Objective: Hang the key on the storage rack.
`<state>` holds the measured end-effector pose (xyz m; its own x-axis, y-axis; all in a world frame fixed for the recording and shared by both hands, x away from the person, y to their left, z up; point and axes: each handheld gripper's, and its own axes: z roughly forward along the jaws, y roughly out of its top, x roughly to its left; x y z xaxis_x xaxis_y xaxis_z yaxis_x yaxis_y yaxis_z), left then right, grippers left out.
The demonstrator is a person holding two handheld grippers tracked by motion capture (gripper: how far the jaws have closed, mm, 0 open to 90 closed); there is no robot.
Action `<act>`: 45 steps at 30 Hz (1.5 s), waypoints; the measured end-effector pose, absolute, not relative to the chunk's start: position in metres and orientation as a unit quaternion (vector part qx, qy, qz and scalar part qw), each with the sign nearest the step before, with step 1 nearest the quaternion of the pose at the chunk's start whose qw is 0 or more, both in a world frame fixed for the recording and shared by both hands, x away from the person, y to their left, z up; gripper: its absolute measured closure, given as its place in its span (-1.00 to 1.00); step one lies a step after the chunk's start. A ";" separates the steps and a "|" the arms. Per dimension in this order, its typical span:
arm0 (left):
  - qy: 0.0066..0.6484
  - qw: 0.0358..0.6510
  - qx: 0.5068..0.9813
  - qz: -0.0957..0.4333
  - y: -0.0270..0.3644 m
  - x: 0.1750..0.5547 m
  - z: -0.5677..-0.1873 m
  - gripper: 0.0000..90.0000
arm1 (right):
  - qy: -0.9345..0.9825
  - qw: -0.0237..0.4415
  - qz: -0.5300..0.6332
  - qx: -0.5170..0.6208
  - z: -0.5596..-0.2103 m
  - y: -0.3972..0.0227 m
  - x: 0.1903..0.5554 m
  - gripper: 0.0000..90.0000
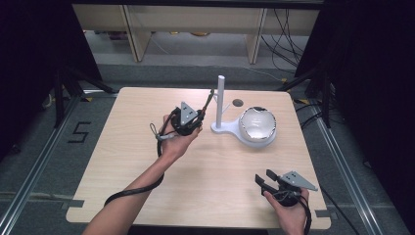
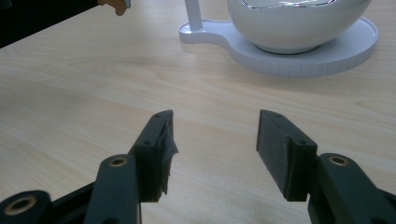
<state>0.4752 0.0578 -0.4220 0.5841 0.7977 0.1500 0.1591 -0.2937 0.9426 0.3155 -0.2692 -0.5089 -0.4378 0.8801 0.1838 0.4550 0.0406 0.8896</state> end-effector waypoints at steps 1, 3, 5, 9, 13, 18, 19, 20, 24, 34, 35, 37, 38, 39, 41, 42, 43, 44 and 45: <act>0.324 0.498 0.738 0.321 0.058 0.475 -0.422 0.76 | 0.689 0.215 0.495 0.485 -0.509 -0.269 0.315 0.05; 0.323 0.496 0.740 0.321 0.055 0.477 -0.423 0.76 | 0.689 0.216 0.494 0.485 -0.509 -0.269 0.315 0.05; 0.322 0.492 0.742 0.322 0.054 0.477 -0.424 0.76 | 0.687 0.214 0.494 0.488 -0.509 -0.269 0.315 0.05; 0.323 0.488 0.746 0.320 0.051 0.479 -0.426 0.76 | 0.688 0.215 0.494 0.486 -0.509 -0.269 0.315 0.05; 0.323 0.484 0.750 0.315 0.049 0.481 -0.428 0.75 | 0.690 0.219 0.496 0.479 -0.509 -0.270 0.316 0.04; 0.312 0.476 0.760 0.313 0.047 0.484 -0.428 0.73 | 0.689 0.217 0.493 0.485 -0.509 -0.269 0.315 0.04; 0.312 0.476 0.760 0.313 0.047 0.484 -0.428 0.72 | 0.689 0.217 0.493 0.485 -0.509 -0.269 0.315 0.04; 0.310 0.472 0.767 0.305 0.045 0.485 -0.428 0.70 | 0.689 0.214 0.494 0.485 -0.509 -0.269 0.315 0.04; 0.299 0.460 0.783 0.293 0.042 0.484 -0.431 0.59 | 0.686 0.212 0.496 0.487 -0.509 -0.269 0.315 0.04; 0.311 0.475 0.777 0.274 0.068 0.471 -0.430 0.23 | 0.690 0.221 0.489 0.486 -0.509 -0.270 0.314 0.03; 0.311 0.475 0.777 0.274 0.068 0.471 -0.430 0.19 | 0.688 0.218 0.491 0.489 -0.509 -0.269 0.315 0.03; 0.313 0.470 0.779 0.273 0.083 0.466 -0.431 0.12 | 0.691 0.225 0.485 0.486 -0.509 -0.270 0.315 0.03; 0.315 0.471 0.777 0.274 0.088 0.464 -0.431 0.09 | 0.691 0.225 0.485 0.486 -0.509 -0.270 0.315 0.03; 0.315 0.471 0.777 0.274 0.088 0.464 -0.431 0.06 | 0.691 0.225 0.485 0.486 -0.509 -0.270 0.315 0.03; 0.317 0.468 0.778 0.274 0.107 0.455 -0.434 0.02 | 0.689 0.219 0.486 0.491 -0.508 -0.269 0.314 0.03; 0.320 0.470 0.776 0.272 0.114 0.451 -0.436 0.00 | 0.690 0.224 0.488 0.485 -0.509 -0.270 0.315 0.03; 0.323 0.467 0.777 0.272 0.121 0.447 -0.439 -0.01 | 0.689 0.226 0.490 0.484 -0.510 -0.270 0.316 0.02; 0.324 0.465 0.778 0.271 0.128 0.444 -0.442 -0.02 | 0.691 0.226 0.484 0.488 -0.509 -0.271 0.315 0.02; 0.324 0.465 0.778 0.271 0.128 0.444 -0.442 -0.02 | 0.690 0.219 0.488 0.488 -0.510 -0.270 0.315 0.02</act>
<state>0.4437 0.1284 -0.4419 0.6433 0.7562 0.1196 0.2529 -0.3574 0.8991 0.3151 -0.2699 -0.5095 -0.4290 0.8863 0.1745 0.4594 0.0478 0.8869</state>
